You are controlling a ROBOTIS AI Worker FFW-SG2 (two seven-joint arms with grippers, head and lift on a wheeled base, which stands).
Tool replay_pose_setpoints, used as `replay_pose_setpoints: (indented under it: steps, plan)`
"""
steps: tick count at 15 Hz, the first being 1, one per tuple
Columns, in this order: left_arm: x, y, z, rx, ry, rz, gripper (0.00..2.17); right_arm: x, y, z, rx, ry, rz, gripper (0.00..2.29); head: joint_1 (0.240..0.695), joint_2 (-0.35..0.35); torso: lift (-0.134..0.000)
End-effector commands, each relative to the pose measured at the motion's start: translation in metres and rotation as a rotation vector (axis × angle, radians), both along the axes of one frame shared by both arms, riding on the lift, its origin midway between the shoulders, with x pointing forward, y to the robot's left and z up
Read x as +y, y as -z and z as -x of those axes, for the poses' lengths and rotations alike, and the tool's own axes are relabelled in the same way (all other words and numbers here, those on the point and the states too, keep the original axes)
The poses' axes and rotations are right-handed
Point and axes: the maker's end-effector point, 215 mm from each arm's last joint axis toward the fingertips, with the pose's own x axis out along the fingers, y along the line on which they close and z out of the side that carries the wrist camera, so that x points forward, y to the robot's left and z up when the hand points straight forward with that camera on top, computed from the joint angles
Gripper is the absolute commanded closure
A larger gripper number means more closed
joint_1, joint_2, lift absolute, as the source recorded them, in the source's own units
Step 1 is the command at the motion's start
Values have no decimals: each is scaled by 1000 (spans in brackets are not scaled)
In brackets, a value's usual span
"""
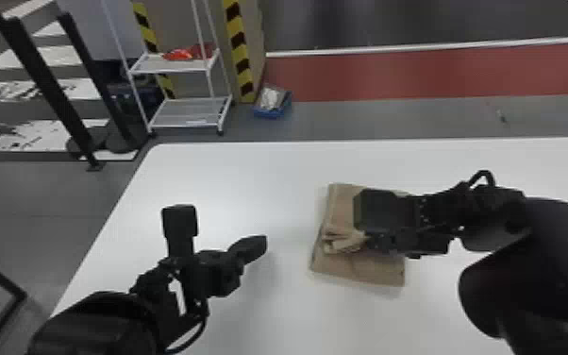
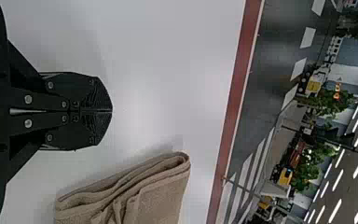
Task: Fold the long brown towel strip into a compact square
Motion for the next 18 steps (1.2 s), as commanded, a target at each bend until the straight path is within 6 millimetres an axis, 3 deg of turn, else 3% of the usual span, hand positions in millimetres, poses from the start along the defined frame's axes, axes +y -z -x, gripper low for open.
replay_pose_setpoints:
  steps: [1,7,10,12,18]
  plan:
    - [-3,-5,3,-8,6,2,1801,-6,-14,-3,-16,10,-18,1663,695,154,-124]
    - [-24,-28,22,-25,46,37,1801,-25,-44,-23,-75,51,-92,1663,695,125,-124]
    - [-54,-29,36,-15,126,137,1801,-34,-63,-37,-109,66,-168,1663,695,89,-124]
    - [-79,-21,37,-17,168,141,1801,-30,-73,-38,-108,64,-228,1663,695,63,-124]
    - [-124,-16,48,4,236,174,1801,-12,-93,-43,-124,45,-299,1663,695,16,-124]
